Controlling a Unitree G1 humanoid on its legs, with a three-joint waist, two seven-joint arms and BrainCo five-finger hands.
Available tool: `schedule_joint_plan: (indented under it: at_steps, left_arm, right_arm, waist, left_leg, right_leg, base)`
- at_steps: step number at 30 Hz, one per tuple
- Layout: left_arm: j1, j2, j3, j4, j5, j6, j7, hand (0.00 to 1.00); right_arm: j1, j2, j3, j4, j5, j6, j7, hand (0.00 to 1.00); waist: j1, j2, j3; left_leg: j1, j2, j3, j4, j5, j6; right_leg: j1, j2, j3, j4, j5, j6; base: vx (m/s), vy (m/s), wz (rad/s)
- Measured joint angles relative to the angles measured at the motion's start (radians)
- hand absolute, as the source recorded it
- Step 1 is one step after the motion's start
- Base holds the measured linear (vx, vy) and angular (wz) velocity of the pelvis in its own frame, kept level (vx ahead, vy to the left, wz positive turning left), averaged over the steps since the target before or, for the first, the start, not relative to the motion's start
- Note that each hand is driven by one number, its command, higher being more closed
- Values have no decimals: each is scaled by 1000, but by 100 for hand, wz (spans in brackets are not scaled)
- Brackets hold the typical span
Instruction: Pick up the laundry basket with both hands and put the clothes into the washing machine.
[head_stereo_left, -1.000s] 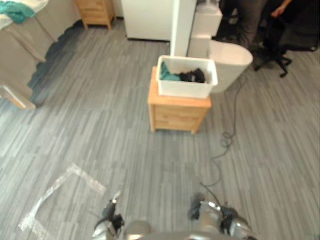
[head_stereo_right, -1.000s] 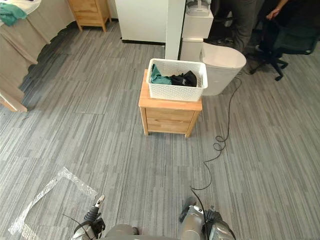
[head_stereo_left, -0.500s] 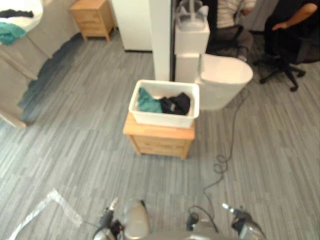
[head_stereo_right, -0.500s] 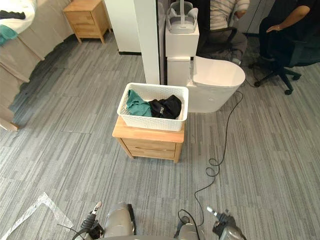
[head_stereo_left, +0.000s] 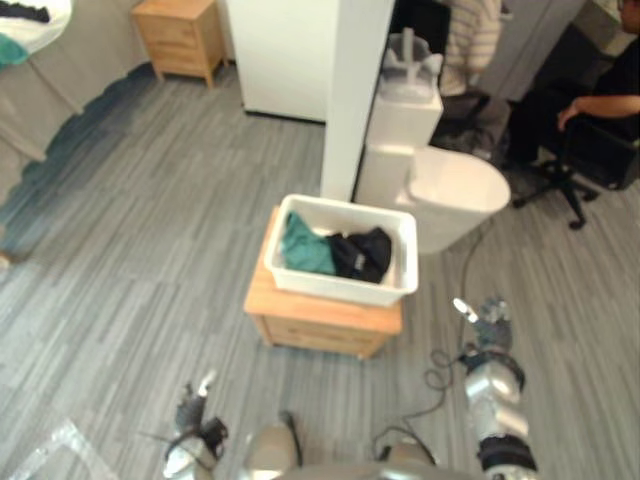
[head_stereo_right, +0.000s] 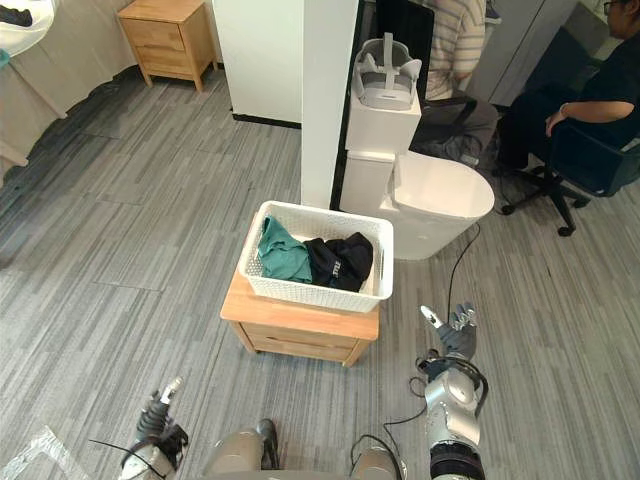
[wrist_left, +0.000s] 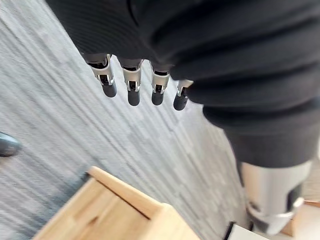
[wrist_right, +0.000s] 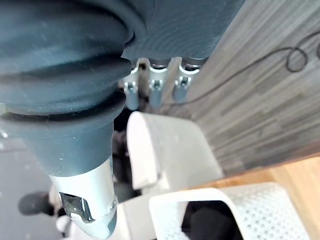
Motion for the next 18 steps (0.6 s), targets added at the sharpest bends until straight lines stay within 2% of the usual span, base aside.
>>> schedule_joint_plan:
  at_steps: [2,3,4,5,7,9,11,13,15,18]
  left_arm:
    - [-8,-5,15,-102,0,-5,27,0]
    - [-23,-4,25,-156,6,-7,54,0]
    - [-33,-3,30,-181,10,-7,65,0]
    - [-54,-35,47,-207,50,-2,94,0]
    - [-48,-103,73,-328,128,2,129,0]
    - [-63,-120,72,-409,223,6,143,0]
    - [-95,-117,73,-481,281,9,148,0]
    - [-114,-116,74,-507,300,13,149,0]
    - [-128,-118,70,-508,301,29,154,0]
    - [-157,-115,51,-509,333,75,152,0]
  right_arm:
    - [-4,-1,-1,-38,0,0,-18,0]
    - [-3,0,1,-52,-1,0,-29,0]
    - [1,0,2,-58,-1,0,-30,0]
    - [7,-19,1,-61,-5,8,-30,0]
    - [10,-35,5,-92,-37,13,-28,0]
    - [22,-46,3,-110,-68,24,-28,0]
    - [25,-47,-10,-112,-80,31,-29,0]
    - [19,-47,-4,-121,-85,40,-28,0]
    - [10,-48,-1,-121,-113,55,-30,0]
    - [-10,-47,-2,-118,-128,105,-30,0]
  waist:
    - [-2,-4,-7]
    - [-2,-17,-15]
    - [-3,-27,-21]
    - [-1,1,-34]
    - [0,47,-66]
    - [-7,73,-81]
    - [-5,79,-83]
    - [-1,80,-81]
    - [-1,73,-76]
    - [-1,73,-70]
  left_leg:
    - [12,4,-8,-13,6,-19]
    - [25,-5,-14,-16,6,-35]
    - [31,-16,-21,-19,4,-43]
    - [48,-11,-35,-34,10,-64]
    - [67,29,-43,-76,18,-95]
    - [71,62,-68,-89,16,-122]
    - [59,110,-98,-31,-13,-148]
    - [23,145,-132,54,-39,-154]
    - [-4,149,-161,100,-39,-154]
    - [4,137,-169,35,-32,-154]
  right_leg:
    - [-12,12,14,-169,51,-2]
    - [-6,21,39,-268,152,3]
    - [-6,18,62,-295,225,0]
    - [8,33,78,-299,275,5]
    - [42,84,76,-369,280,-6]
    - [83,128,37,-411,273,-21]
    - [117,170,8,-415,252,-41]
    - [124,197,-10,-399,235,-54]
    - [133,201,-25,-400,232,-58]
    - [129,196,-47,-403,233,-57]
  base:
    - [207,-162,18]
    - [168,-171,22]
    - [216,-227,29]
    - [161,-169,13]
    - [192,-194,-3]
    - [146,-198,19]
    - [95,-159,31]
    - [54,-90,25]
    - [1,-30,23]
    - [-62,28,28]
